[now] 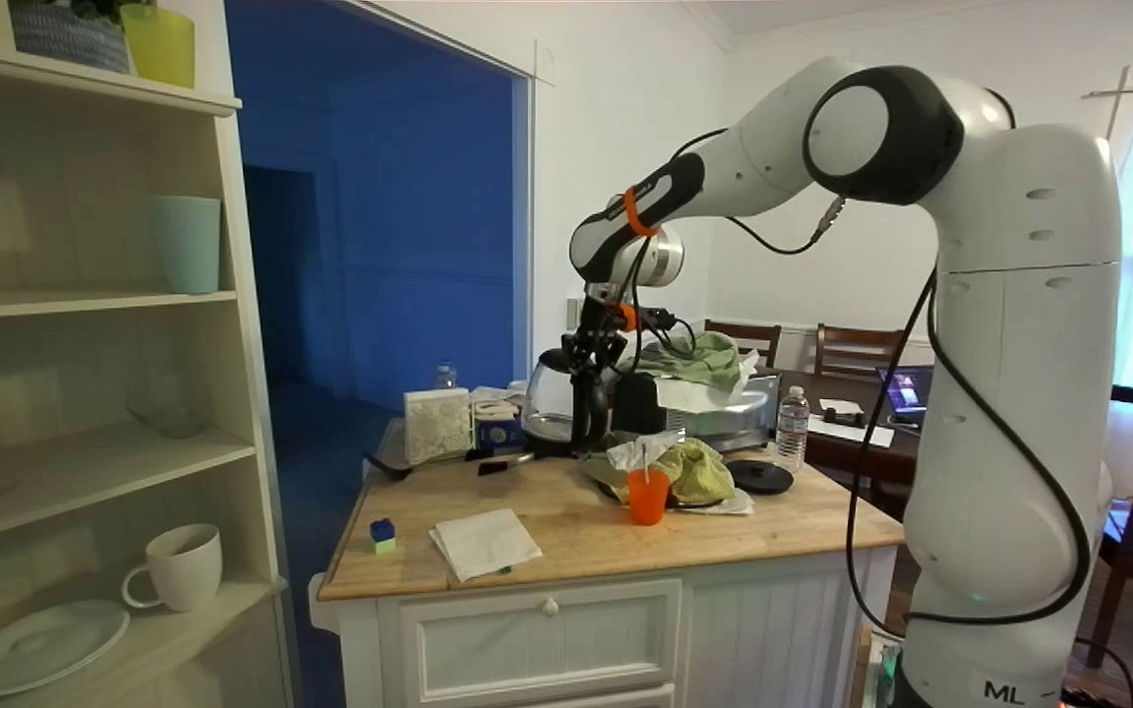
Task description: Put the kettle on the black base.
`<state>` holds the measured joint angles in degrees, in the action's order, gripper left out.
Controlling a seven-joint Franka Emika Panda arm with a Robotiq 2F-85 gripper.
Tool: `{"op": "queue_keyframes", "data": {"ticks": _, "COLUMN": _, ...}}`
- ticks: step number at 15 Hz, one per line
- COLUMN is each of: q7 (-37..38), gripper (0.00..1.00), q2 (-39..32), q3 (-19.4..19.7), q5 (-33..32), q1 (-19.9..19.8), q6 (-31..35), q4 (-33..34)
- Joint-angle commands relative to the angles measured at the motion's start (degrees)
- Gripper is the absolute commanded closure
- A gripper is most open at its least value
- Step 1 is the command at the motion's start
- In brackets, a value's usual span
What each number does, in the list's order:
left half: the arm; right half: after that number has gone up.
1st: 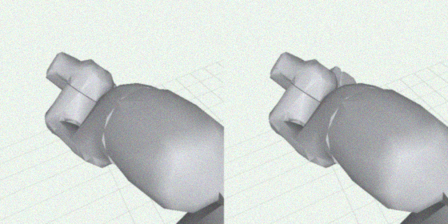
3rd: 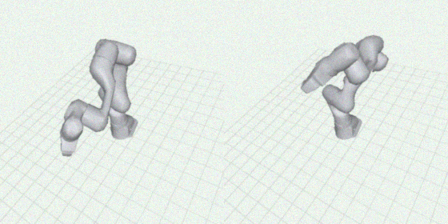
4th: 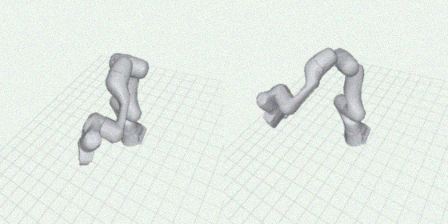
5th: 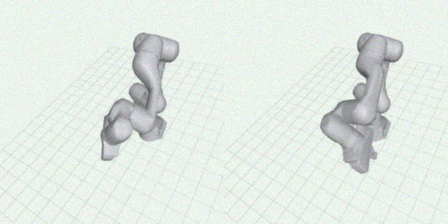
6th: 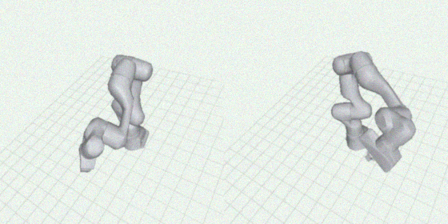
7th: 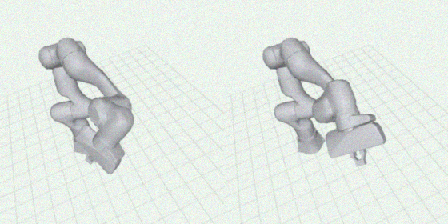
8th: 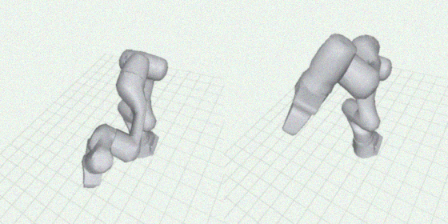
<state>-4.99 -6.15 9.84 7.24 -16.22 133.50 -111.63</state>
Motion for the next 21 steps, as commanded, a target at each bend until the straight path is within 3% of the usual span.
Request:
{"op": "queue_keyframes", "data": {"ticks": 1, "q7": 7.7, "gripper": 0.81, "q2": 11.0, "q3": 1.7, "q5": -5.0, "q1": 1.6, "q6": -3.1, "q4": -6.5}}
{"op": "queue_keyframes", "data": {"ticks": 6, "q7": 18.2, "gripper": 0.81, "q2": 21.8, "q3": 1.4, "q5": -10.6, "q1": 0.3, "q6": -8.1, "q4": -12.6}}
{"op": "queue_keyframes", "data": {"ticks": 12, "q7": 27.2, "gripper": 0.81, "q2": 30.4, "q3": 2.2, "q5": -11.7, "q1": -4.1, "q6": -11.1, "q4": -18.1}}
{"op": "queue_keyframes", "data": {"ticks": 21, "q7": 31.9, "gripper": 0.81, "q2": 28.4, "q3": 5.6, "q5": -15.5, "q1": -12.8, "q6": -11.5, "q4": -19.2}}
